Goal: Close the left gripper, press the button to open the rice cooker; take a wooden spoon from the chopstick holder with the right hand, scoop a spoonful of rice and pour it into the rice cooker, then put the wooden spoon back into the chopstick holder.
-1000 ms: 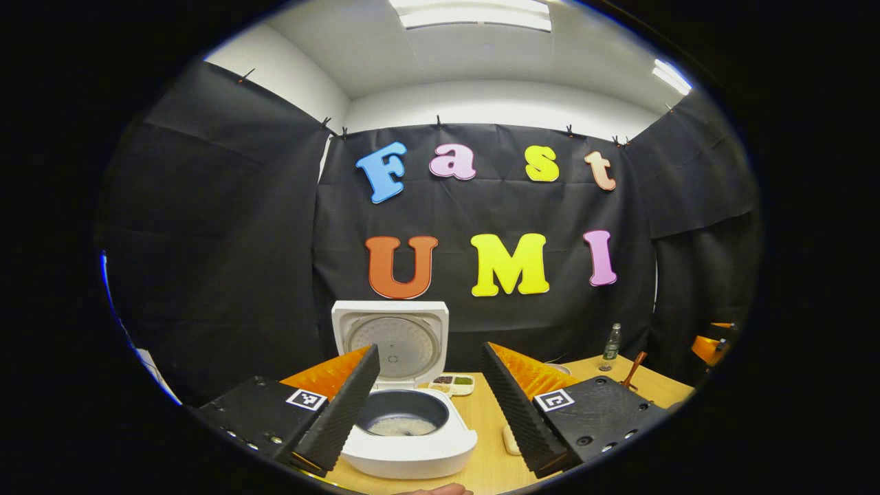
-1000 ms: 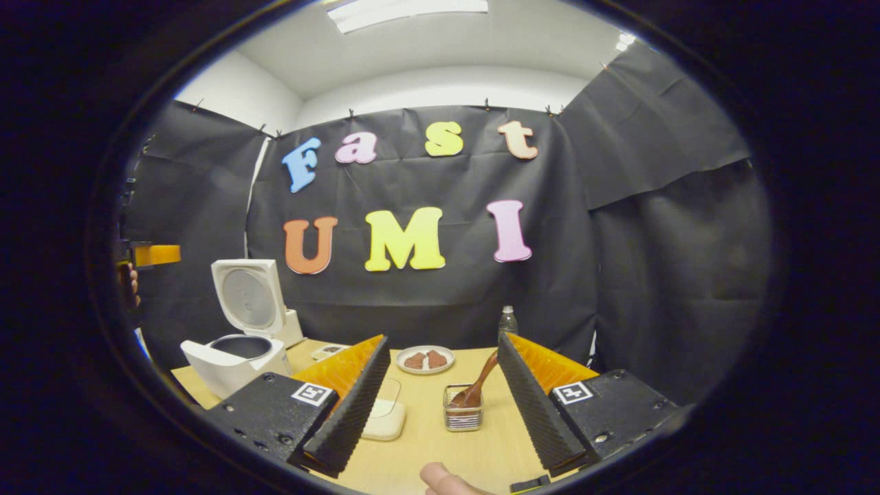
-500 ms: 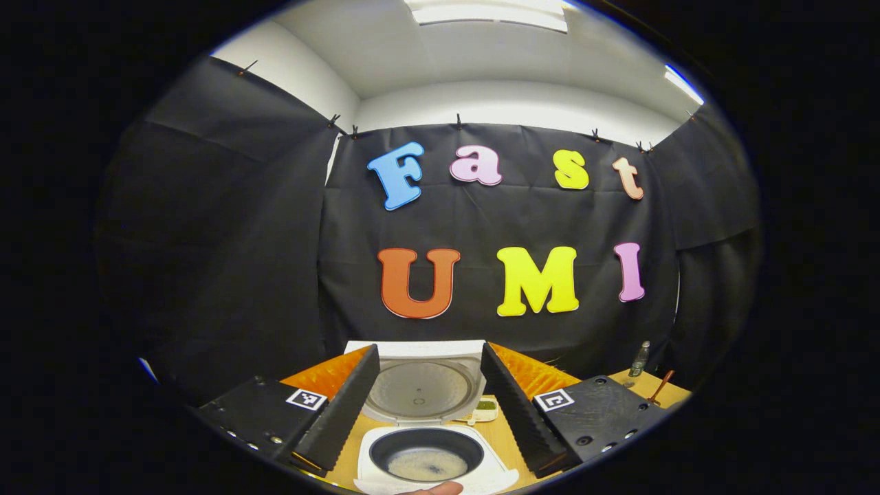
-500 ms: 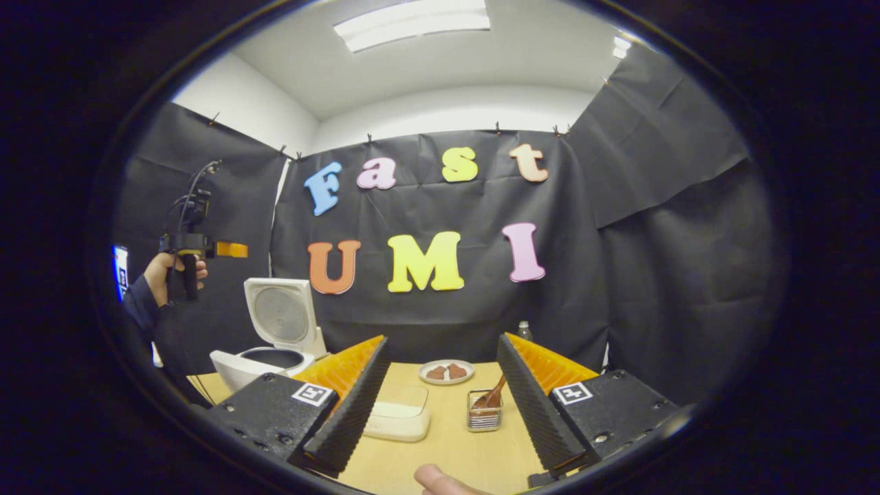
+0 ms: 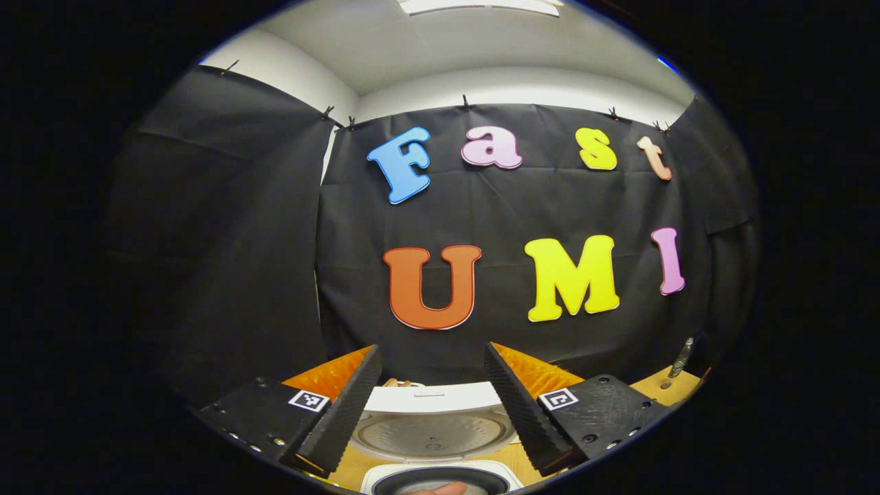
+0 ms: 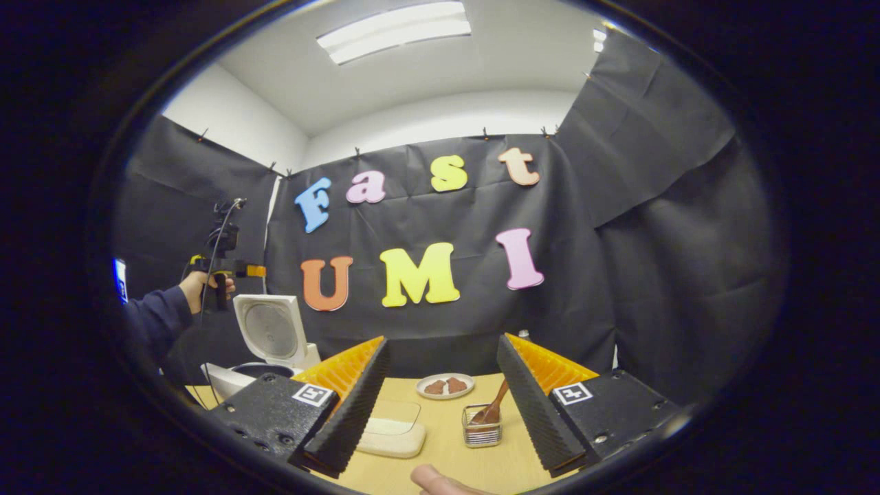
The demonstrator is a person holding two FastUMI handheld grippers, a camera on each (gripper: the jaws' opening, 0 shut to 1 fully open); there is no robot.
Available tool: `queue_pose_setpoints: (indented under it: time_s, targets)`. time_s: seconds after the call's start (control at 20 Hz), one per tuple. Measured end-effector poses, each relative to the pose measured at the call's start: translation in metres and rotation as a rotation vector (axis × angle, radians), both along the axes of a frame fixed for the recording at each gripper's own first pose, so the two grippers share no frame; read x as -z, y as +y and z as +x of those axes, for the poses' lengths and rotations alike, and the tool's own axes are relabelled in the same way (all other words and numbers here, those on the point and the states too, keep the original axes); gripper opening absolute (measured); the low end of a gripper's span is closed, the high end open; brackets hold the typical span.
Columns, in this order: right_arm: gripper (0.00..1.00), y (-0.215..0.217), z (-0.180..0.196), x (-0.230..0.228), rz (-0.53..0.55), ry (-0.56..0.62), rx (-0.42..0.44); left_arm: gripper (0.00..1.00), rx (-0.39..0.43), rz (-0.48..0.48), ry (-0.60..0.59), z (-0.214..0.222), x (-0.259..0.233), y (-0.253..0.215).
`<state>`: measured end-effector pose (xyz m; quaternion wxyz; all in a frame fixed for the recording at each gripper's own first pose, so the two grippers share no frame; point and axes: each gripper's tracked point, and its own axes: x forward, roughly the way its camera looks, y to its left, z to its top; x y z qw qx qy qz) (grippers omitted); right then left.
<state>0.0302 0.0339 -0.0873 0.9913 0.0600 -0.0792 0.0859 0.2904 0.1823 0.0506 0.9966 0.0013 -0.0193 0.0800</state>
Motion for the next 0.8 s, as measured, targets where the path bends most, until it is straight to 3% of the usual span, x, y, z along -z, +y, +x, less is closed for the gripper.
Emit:
queue_pose_setpoints:
  time_s: [0.15,0.35,0.45,0.55,0.8]
  targets:
    - [1.00,-0.003,0.028,0.019,0.019,0.055,0.002,0.95,-0.009,0.015,0.056,0.033,0.027,-0.002]
    - [0.99,0.007,0.044,0.037,0.052,0.116,-0.025,0.95,0.001,0.067,0.115,0.042,0.052,0.002]
    - [1.00,0.015,0.040,0.040,0.043,0.127,-0.042,0.98,0.034,0.044,0.111,0.042,0.050,0.001]
    - [0.99,0.018,0.029,0.037,0.044,0.115,-0.057,0.98,0.067,-0.041,0.131,0.041,0.054,0.000]
    - [1.00,-0.001,-0.006,0.025,0.051,0.051,-0.029,0.94,0.040,-0.020,0.135,0.015,0.058,0.002]
